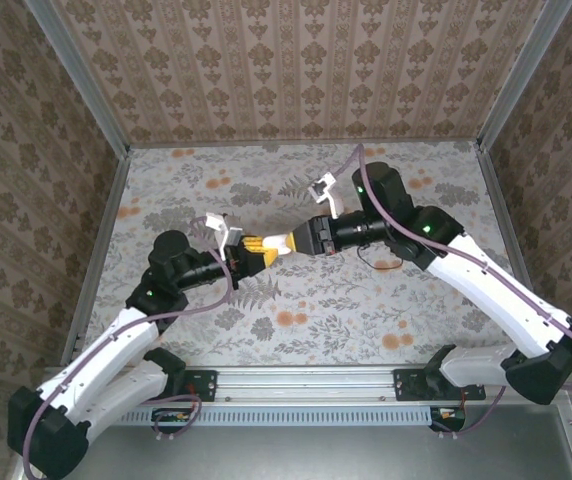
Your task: Insert the wireless bluetooth earbuds into the charging case
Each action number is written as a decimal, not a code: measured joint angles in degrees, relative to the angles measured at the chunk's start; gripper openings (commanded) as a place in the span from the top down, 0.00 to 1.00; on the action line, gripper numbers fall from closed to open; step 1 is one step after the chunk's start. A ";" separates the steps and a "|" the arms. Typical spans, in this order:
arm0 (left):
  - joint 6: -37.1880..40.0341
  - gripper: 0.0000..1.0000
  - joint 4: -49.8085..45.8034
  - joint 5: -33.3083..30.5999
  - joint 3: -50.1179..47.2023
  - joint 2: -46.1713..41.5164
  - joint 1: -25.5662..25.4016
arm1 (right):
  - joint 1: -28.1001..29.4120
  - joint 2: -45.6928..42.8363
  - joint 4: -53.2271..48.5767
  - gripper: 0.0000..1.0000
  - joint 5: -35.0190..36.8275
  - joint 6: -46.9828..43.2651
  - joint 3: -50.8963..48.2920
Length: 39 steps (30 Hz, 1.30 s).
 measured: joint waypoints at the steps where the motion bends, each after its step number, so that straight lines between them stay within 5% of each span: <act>1: -0.37 1.00 -0.44 -0.96 0.00 0.57 0.11 | -0.37 -0.96 -0.85 0.54 2.86 -0.63 -0.68; 9: -2.29 1.00 -4.39 -5.97 0.87 15.43 0.81 | -5.31 -13.53 -2.95 0.20 29.24 -5.01 -16.20; 17: -5.51 0.94 -3.91 -7.41 7.17 40.28 -3.04 | -12.11 -19.43 0.28 0.00 45.03 -9.73 -30.84; 22: -8.26 0.85 -2.54 -7.30 14.27 51.58 -9.01 | -16.28 -20.44 5.57 0.00 52.57 -11.98 -37.79; 25: -9.70 0.70 -2.84 -7.43 16.02 54.51 -10.49 | -19.10 -21.55 10.01 0.00 55.84 -13.62 -42.38; 39: 3.19 0.24 -26.97 -17.59 26.43 48.74 -5.38 | -32.33 -16.74 44.28 0.00 58.99 -18.88 -59.45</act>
